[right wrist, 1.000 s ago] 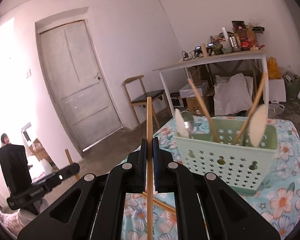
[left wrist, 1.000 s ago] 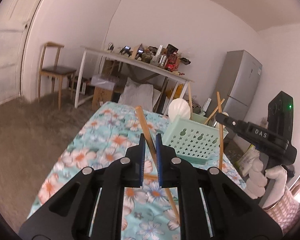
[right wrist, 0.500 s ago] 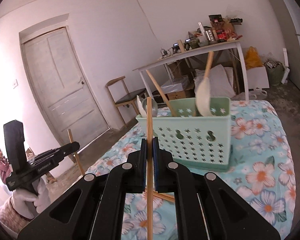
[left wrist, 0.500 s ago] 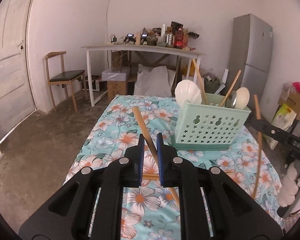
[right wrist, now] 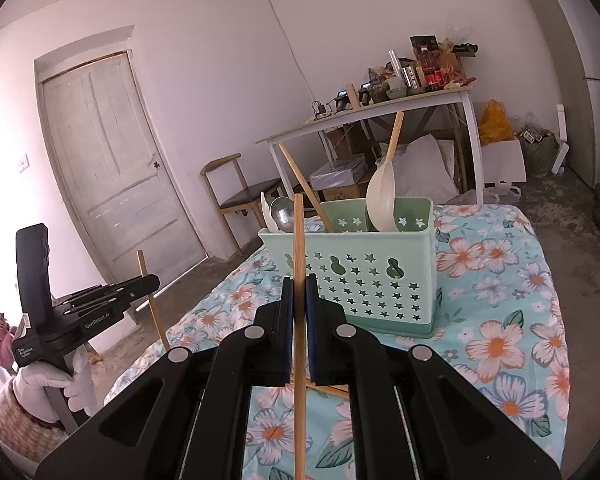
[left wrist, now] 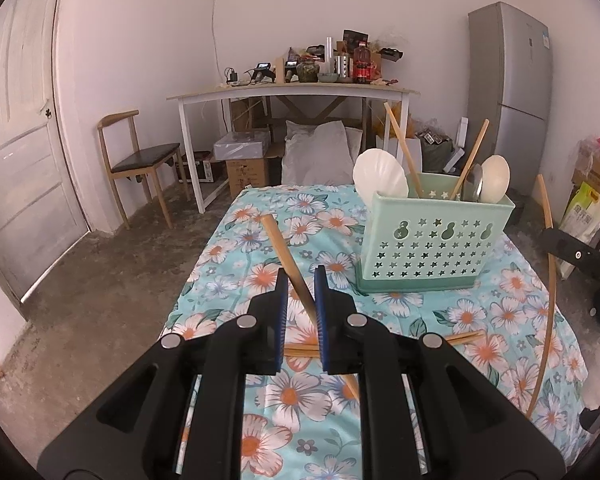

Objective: Organize utensils
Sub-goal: 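Carry both held chopsticks upright over the mint-green caddy with both tools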

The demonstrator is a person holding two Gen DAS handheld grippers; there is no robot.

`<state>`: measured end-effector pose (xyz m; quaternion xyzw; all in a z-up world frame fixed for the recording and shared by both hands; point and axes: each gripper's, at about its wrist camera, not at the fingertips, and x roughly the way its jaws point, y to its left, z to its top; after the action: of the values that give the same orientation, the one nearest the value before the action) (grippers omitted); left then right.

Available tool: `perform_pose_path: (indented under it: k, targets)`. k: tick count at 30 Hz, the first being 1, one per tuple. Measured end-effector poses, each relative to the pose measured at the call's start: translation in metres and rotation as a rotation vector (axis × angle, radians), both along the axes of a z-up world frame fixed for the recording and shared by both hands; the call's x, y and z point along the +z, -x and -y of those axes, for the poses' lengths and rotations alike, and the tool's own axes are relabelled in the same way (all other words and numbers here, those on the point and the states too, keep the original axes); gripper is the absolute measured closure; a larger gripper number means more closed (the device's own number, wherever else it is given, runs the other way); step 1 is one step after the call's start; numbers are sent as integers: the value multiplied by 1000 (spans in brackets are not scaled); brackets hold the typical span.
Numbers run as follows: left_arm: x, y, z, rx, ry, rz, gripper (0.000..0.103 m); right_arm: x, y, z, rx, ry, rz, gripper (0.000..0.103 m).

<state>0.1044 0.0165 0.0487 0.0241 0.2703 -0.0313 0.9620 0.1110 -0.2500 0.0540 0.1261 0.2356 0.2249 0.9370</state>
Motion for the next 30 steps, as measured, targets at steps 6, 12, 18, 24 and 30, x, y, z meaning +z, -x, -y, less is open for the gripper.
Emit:
perform_pose_path:
  k: [6,12,18,24,30]
  targets:
    - [1,0,3,2,-12,-2,91,1,4,2,-13,22,-3,97]
    - [1,0,3,3,-15,-3,91,1,6,5,-29,48,-9,97]
    - [2,0,1,0,-13,-6,91,5,8,14,-32,22,-4,97]
    - [19,5,-1,-57,59,13,95,12,10,18,-25,-46,7,97]
    - [49,10,-4,-148,148,53,98,20,14,22,-33,-76,33,97]
